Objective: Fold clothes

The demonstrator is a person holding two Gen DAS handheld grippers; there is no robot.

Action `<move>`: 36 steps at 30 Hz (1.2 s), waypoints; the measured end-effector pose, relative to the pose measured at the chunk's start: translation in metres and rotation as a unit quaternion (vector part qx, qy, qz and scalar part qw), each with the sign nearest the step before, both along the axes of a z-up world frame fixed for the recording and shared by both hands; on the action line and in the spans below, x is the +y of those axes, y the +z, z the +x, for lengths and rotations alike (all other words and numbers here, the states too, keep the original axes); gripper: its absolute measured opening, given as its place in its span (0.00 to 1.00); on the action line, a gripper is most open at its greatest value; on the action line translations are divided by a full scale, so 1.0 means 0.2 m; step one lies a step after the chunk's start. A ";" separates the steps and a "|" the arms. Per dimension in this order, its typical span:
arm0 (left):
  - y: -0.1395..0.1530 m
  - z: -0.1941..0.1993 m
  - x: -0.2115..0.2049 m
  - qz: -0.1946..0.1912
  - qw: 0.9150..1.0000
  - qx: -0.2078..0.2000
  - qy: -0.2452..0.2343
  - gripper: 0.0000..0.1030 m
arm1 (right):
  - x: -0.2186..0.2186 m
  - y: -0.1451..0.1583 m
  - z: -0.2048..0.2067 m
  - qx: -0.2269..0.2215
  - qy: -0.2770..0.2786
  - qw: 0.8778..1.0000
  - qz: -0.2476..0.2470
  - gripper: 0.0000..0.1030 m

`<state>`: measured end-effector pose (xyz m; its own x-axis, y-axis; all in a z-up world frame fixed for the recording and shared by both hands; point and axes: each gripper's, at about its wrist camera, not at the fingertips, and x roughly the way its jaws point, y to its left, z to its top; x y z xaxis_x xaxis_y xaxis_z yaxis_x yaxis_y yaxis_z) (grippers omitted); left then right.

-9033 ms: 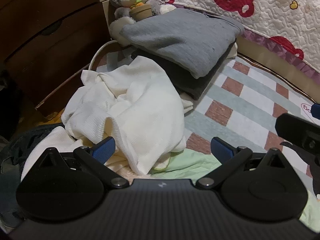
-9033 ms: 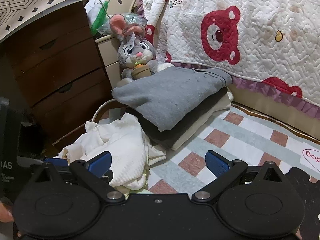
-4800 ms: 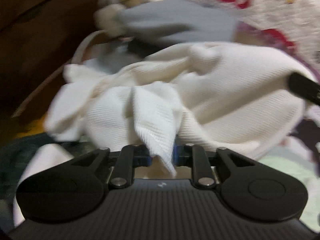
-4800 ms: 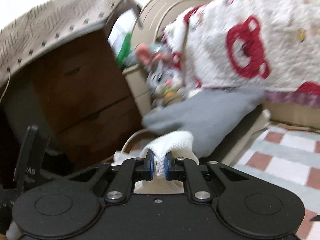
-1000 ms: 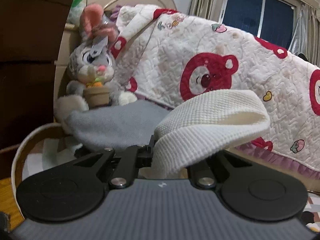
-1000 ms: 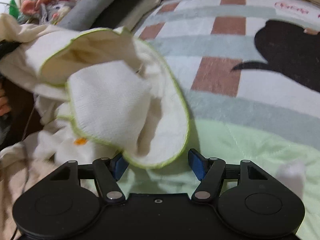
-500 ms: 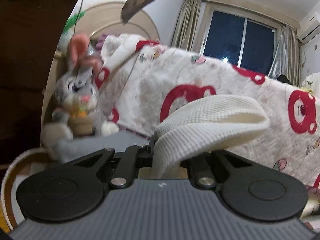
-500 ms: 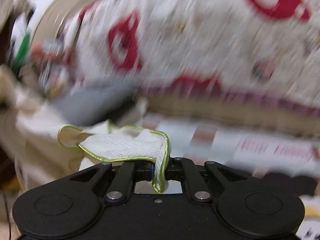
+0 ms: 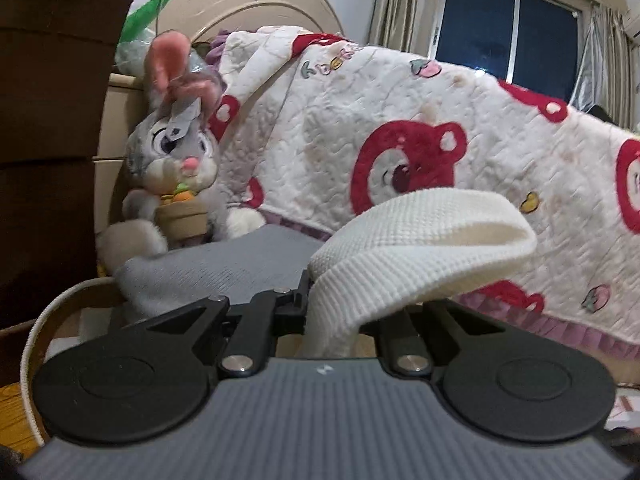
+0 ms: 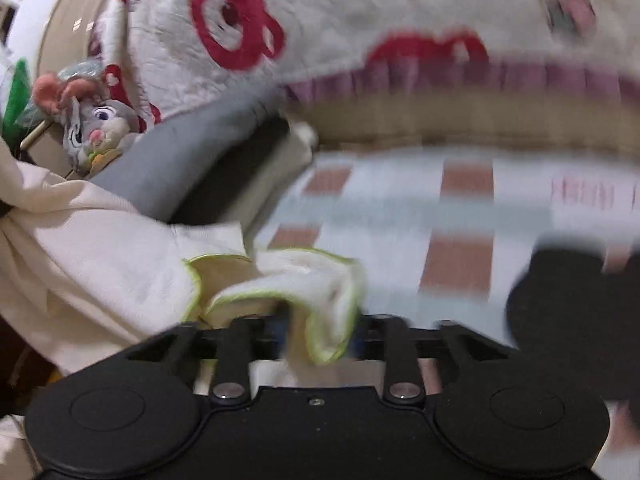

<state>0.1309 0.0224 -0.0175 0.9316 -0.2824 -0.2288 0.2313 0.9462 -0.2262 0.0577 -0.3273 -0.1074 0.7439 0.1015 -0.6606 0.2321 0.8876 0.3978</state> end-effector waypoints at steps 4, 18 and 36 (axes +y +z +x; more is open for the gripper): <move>-0.03 0.02 0.03 -0.006 1.000 0.002 0.004 0.10 | -0.09 -0.13 -0.08 0.041 -0.053 0.992 0.106 0.67; -0.11 0.02 0.03 0.020 1.000 0.015 0.011 0.10 | 0.25 -0.33 0.06 0.047 -0.001 0.997 0.064 0.28; 0.72 -0.38 -0.06 0.033 0.989 -0.140 -0.031 0.10 | -0.09 0.71 -0.41 -0.236 -0.089 0.964 -0.083 0.11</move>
